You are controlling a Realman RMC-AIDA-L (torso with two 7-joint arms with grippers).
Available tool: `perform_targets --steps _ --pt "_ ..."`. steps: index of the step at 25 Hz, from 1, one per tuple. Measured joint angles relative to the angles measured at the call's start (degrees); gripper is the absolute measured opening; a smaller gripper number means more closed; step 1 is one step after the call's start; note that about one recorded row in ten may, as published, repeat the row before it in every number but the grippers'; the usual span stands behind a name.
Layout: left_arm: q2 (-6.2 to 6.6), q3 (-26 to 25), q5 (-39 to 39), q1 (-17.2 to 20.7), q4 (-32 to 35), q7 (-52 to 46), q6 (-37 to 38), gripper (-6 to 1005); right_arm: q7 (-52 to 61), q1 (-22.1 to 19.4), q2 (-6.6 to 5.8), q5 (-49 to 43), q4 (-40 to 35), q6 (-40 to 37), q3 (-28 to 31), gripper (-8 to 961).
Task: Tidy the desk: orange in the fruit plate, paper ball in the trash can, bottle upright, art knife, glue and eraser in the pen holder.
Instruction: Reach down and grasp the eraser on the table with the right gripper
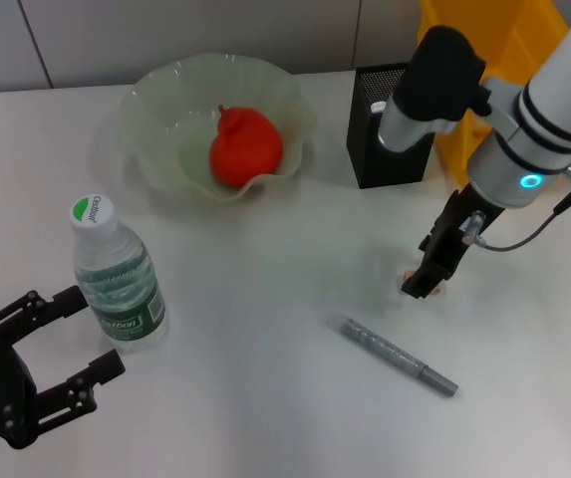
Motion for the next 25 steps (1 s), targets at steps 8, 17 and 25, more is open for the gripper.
perform_targets --steps 8,17,25 --pt "0.00 0.2 0.0 -0.4 0.0 0.0 -0.4 786 0.0 1.0 0.00 -0.5 2.4 2.0 -0.2 604" --pt "0.00 -0.1 0.0 -0.6 0.0 0.0 -0.4 786 0.0 2.0 -0.01 -0.7 4.2 2.0 -0.7 580" --pt "0.00 -0.1 0.0 -0.6 0.0 0.0 -0.4 786 0.0 2.0 0.00 -0.7 4.9 1.9 -1.6 480"
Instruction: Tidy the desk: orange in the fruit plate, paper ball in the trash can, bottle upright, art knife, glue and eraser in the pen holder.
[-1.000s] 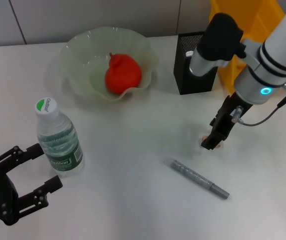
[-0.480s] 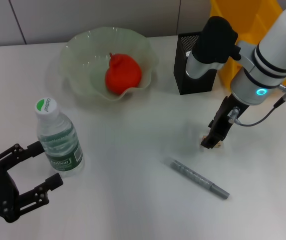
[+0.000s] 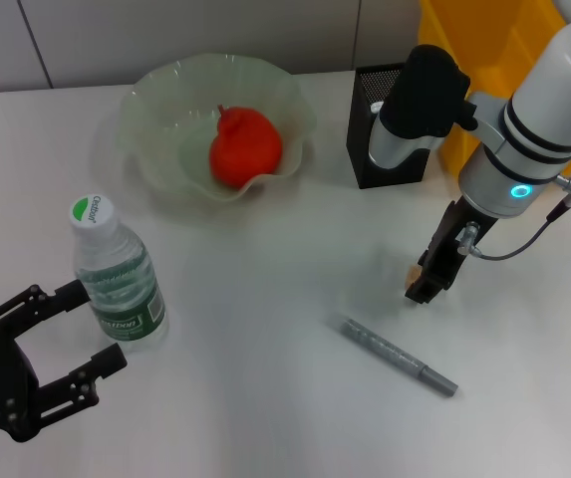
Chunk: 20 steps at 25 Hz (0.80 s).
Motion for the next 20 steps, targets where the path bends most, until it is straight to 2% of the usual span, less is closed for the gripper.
perform_targets --steps 10,20 --pt "0.00 0.2 0.0 0.1 0.0 0.0 0.0 786 0.0 -0.2 0.00 0.0 0.0 -0.2 -0.1 470" --pt "0.00 0.0 0.0 0.3 0.0 -0.1 0.1 786 0.5 -0.8 0.00 0.0 -2.6 -1.1 0.6 282"
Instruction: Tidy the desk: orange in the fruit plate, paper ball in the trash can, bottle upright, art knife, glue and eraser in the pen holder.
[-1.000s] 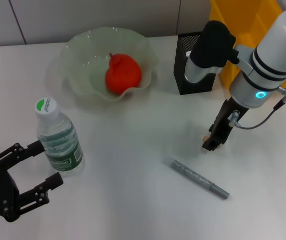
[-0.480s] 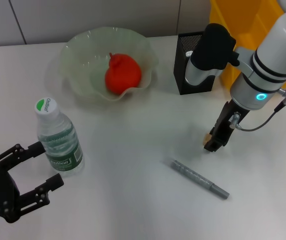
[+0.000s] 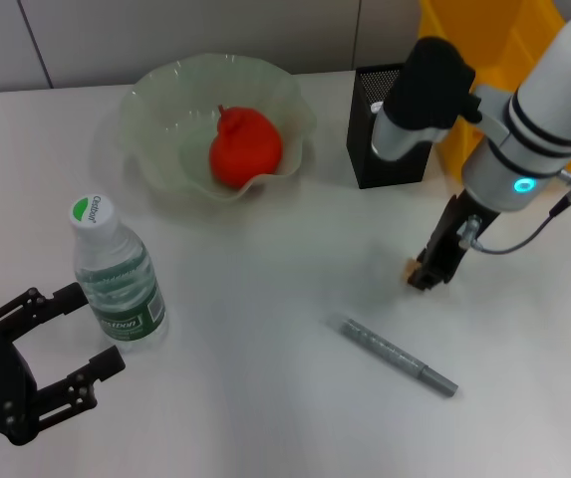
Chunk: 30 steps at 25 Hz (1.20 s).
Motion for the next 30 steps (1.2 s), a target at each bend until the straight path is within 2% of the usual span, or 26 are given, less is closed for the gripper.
perform_targets --steps 3,6,9,12,16,21,30 --pt "0.00 0.0 0.0 0.0 0.0 0.0 0.1 786 0.1 -1.0 -0.03 0.0 -5.1 -2.2 1.3 256" --pt "0.00 -0.1 0.0 -0.1 0.0 0.0 0.2 786 0.4 -2.3 -0.04 0.1 -13.2 -4.3 3.9 253" --pt "0.00 -0.1 0.0 -0.1 0.0 0.0 0.2 786 1.3 -3.7 -0.04 0.3 -21.1 -3.9 6.9 252" --pt "-0.04 0.0 0.0 -0.1 0.0 0.0 0.2 786 1.6 -4.3 -0.02 0.4 -25.1 -1.5 8.6 252" --pt "-0.09 0.0 0.0 0.0 0.0 0.0 0.0 786 2.3 -5.1 0.06 0.5 -26.0 4.3 8.5 253" --pt "-0.16 -0.1 0.0 0.2 -0.7 0.1 0.1 786 2.3 -5.2 0.08 0.3 -22.8 10.1 8.2 252" --pt "-0.09 -0.1 0.0 0.0 -0.8 0.1 0.1 786 1.9 -5.3 0.02 0.1 -19.3 14.0 8.2 253"
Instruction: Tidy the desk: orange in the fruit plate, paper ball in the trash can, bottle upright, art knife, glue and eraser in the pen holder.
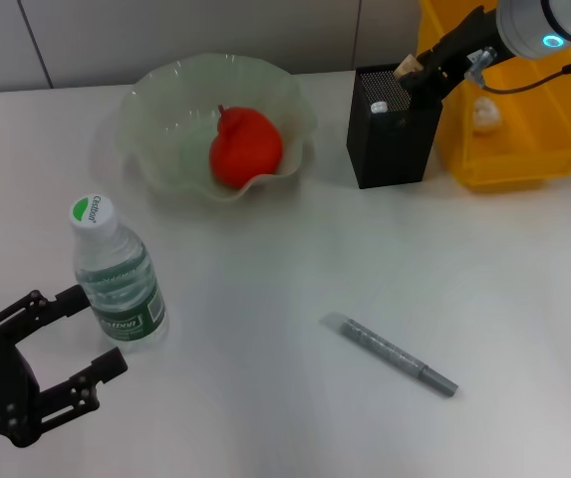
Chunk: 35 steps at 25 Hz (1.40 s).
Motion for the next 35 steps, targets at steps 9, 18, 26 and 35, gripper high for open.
perform_targets --steps 9,18,26,35 --pt "-0.03 0.0 0.0 -0.3 -0.1 0.0 -0.3 786 0.0 -0.4 -0.03 -0.1 0.1 1.5 0.0 423" --pt "-0.06 0.0 0.0 -0.3 -0.1 0.2 -0.3 786 6.1 -0.8 0.25 0.6 -12.6 -15.6 -3.8 652" --pt "0.01 0.0 0.0 -0.4 -0.1 1.4 -0.3 786 15.8 2.8 0.23 1.6 -12.7 -30.4 -9.5 667" --pt "0.21 0.4 1.0 -1.1 -0.1 2.9 -0.3 786 18.0 5.0 0.39 8.2 1.2 -28.0 -16.2 666"
